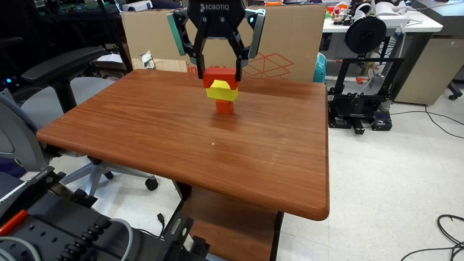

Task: Pick up the orange block from the table and put it on top of the yellow and orange blocks.

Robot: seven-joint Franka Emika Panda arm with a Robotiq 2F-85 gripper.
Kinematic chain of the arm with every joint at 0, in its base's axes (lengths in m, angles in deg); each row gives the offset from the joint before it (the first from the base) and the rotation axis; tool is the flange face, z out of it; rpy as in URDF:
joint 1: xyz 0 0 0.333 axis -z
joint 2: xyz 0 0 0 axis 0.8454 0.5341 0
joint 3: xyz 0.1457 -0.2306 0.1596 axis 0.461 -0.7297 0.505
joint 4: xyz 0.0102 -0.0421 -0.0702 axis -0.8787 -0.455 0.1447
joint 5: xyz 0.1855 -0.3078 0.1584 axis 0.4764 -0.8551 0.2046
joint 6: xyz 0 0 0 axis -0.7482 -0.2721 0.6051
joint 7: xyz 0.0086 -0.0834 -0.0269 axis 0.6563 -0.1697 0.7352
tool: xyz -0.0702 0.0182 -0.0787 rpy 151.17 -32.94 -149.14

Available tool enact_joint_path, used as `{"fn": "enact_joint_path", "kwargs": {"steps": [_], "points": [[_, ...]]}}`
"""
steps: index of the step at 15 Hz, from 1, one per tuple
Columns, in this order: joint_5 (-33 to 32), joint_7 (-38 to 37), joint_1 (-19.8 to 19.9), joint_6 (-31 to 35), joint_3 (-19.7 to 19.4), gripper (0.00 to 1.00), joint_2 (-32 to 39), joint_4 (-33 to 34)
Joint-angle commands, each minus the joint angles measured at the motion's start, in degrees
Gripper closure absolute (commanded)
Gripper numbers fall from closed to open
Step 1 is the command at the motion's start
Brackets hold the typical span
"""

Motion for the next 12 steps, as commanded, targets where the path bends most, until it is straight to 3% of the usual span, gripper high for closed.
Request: {"fn": "enact_joint_path", "kwargs": {"steps": [1,12], "points": [[-0.1,-1.2,-0.1,-0.5,0.0,0.58,1.0,1.1],[-0.2,-5.9,-0.6,-1.6,-0.2,0.58,1.7,4.1]]}}
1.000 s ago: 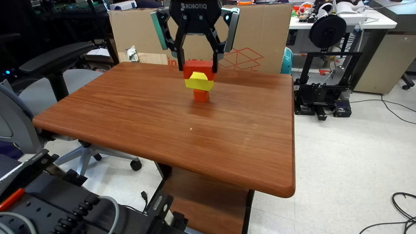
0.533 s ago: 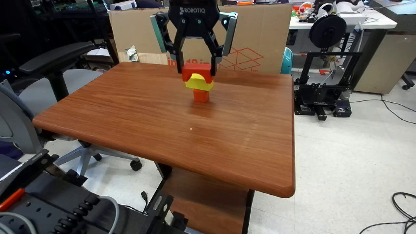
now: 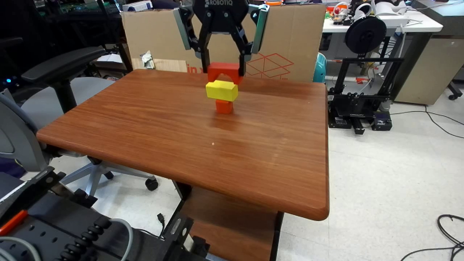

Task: Pick up the orange block from the table and put it on top of the yellow and orange blocks.

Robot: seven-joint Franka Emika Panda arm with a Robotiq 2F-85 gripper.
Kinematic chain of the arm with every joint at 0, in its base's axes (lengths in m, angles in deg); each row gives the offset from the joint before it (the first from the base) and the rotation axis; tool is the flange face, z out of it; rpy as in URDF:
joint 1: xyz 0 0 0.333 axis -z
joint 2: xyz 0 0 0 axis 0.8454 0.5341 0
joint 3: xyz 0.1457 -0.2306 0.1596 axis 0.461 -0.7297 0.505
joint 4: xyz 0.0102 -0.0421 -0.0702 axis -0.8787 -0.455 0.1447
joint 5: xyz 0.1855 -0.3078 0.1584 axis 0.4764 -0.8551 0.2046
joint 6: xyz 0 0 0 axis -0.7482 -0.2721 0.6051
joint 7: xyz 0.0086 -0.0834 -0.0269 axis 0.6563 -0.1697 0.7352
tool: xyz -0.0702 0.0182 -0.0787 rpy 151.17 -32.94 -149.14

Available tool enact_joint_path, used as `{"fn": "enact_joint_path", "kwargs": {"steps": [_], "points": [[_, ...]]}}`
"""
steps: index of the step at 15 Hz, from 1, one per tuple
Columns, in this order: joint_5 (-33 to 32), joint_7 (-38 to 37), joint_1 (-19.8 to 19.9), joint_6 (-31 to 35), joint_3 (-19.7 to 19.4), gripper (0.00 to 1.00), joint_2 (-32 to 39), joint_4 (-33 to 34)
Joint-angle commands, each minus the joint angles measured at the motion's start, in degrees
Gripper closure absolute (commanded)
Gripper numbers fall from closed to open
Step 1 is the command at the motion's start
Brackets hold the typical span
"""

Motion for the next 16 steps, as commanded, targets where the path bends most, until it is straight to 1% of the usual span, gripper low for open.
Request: {"fn": "enact_joint_path", "kwargs": {"steps": [1,9,16], "points": [[-0.2,-2.0,-0.6,-1.8,-0.2,0.58,0.8,2.2],[-0.3,-4.6,-1.7,-3.2,-0.2,0.58,2.1,4.2],[-0.5,-6.1,-2.0,-5.8,-0.2,0.58,5.1,7.9]]}}
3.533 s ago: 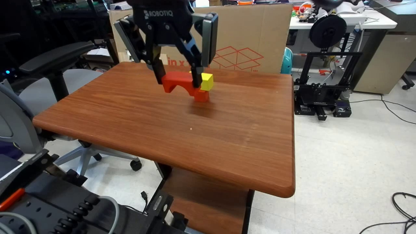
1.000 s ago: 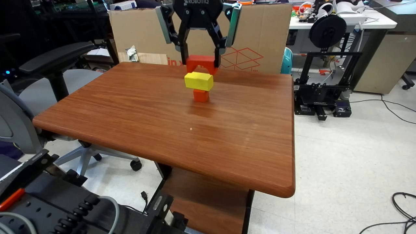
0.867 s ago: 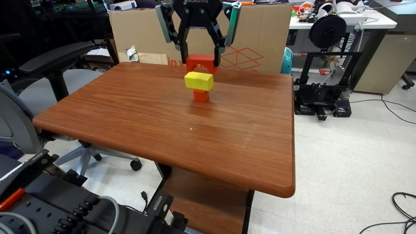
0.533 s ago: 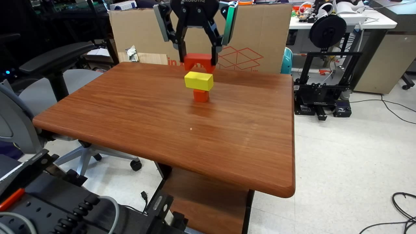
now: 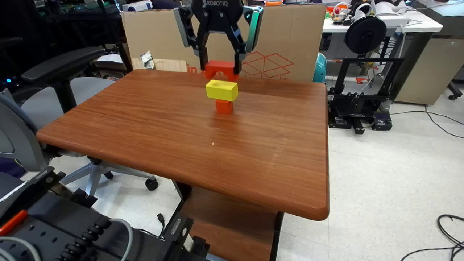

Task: Pick up the orange block from the table and put it on top of the yellow and orange blocks.

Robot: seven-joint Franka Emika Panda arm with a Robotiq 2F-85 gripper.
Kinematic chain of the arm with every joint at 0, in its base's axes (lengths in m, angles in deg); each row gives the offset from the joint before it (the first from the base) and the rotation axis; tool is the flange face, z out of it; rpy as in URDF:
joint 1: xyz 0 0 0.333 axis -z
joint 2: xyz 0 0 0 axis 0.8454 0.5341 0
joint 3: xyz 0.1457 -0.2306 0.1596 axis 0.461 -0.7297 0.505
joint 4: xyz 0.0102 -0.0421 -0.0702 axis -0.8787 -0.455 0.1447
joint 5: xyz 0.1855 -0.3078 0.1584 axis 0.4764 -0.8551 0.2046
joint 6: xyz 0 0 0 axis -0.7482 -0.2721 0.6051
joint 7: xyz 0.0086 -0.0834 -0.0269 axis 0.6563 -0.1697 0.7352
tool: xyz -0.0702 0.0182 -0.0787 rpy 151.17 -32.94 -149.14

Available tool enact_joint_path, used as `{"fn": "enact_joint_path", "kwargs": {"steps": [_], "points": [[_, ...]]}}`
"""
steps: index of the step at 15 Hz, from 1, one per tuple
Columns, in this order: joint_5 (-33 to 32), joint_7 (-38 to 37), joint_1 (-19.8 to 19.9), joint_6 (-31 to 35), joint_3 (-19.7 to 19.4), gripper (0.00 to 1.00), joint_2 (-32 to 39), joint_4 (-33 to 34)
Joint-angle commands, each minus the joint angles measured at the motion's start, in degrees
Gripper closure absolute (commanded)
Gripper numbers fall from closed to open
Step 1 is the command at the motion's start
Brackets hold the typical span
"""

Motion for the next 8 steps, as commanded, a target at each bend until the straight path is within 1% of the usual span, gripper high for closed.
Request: {"fn": "enact_joint_path", "kwargs": {"steps": [1,4,8], "points": [[-0.8,-1.7,-0.8,-3.3,-0.4,0.58,2.6,3.8],[-1.7,-3.3,-1.6,-4.0,-0.6,0.58,3.7,4.7],[-2.9,-5.1,-2.7,-3.1,-0.9,0.58,3.3,3.9]]}}
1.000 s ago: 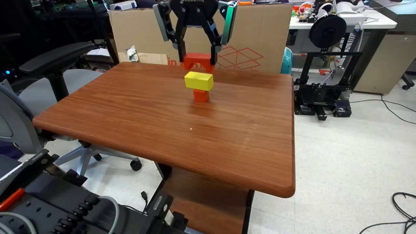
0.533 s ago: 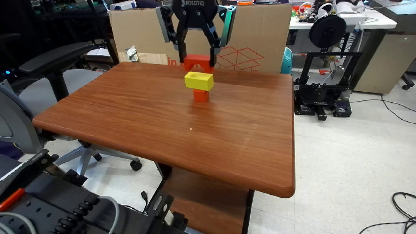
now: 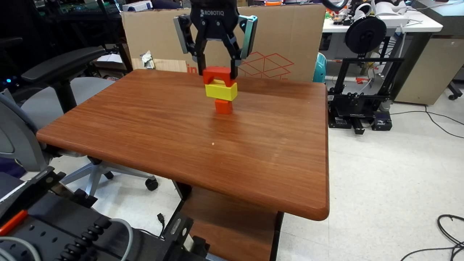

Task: Pick up the orange block from the table and put it on top of the yellow and orange blocks.

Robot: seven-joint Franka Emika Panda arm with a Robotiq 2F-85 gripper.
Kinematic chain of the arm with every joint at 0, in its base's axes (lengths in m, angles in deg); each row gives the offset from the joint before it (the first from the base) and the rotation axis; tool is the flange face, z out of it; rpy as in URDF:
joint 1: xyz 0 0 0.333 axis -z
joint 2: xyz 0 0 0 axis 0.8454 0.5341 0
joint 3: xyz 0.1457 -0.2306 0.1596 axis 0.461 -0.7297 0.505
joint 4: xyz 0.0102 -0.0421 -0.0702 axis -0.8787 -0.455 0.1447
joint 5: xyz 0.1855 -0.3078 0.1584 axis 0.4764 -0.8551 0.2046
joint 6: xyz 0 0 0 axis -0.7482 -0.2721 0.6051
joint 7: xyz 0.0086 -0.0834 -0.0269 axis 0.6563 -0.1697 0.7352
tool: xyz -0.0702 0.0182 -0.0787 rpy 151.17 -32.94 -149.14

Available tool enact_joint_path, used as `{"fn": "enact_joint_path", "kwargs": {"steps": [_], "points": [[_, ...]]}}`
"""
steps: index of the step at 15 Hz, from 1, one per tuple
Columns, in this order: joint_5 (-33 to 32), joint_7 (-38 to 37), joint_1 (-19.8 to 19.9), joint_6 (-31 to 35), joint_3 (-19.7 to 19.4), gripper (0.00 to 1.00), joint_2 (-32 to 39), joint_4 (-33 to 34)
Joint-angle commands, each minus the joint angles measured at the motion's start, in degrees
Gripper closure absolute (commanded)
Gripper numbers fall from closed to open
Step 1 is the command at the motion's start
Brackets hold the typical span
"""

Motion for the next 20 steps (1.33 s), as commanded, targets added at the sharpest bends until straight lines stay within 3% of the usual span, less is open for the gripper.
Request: {"fn": "enact_joint_path", "kwargs": {"steps": [1,2,4,10,14,16,19,20], "points": [[-1.7,-2.9,-1.6,-1.4,-0.9,0.58,0.4,1.1],[-1.8,-3.3,-1.7,-1.5,-1.0,0.08,0.3,0.9],[-1.4,-3.7,-1.6,-0.9,-1.0,0.01,-0.7,-0.1],[-0.9,-2.8,-0.9,1.2,-1.4,0.0,-6.5,-6.0],[-1.8,-1.9,-0.6,3.2,-2.4,0.0,-15.4,-14.6],[-1.0,1.2,0.3,1.0,-2.5,0.0,-18.3,-17.1],[-1.8,9.6,2.2,-4.1,-3.7,0.0,-15.1,-18.6],[-0.5,5.5,0.9,-2.9,-3.1,0.0,-16.4,-16.8]]}}
